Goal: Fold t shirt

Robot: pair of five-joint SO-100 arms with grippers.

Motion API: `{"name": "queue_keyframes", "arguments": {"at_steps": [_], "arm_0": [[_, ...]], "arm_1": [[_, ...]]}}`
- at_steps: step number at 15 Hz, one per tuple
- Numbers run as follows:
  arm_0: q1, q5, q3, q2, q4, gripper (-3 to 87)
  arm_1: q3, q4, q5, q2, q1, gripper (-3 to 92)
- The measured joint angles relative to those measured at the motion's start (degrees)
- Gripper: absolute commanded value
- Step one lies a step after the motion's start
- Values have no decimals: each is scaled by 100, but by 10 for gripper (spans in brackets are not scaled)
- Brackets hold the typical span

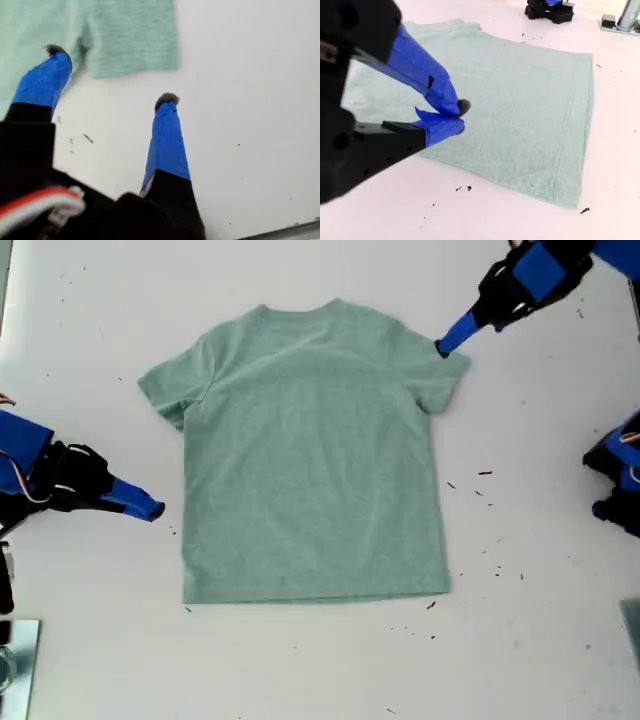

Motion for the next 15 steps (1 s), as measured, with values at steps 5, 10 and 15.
{"name": "queue_keyframes", "arguments": {"at_steps": [5, 10, 15], "arm_0": [[0, 18, 0, 0, 0, -2], [-158, 123, 0, 0, 0, -2], [-158, 123, 0, 0, 0, -2]], "arm_1": [[1793, -2698, -132, -729, 457, 322], [1318, -2997, -237, -1934, 237, 231], [448, -2443, -316, -2654, -387, -2]]}}
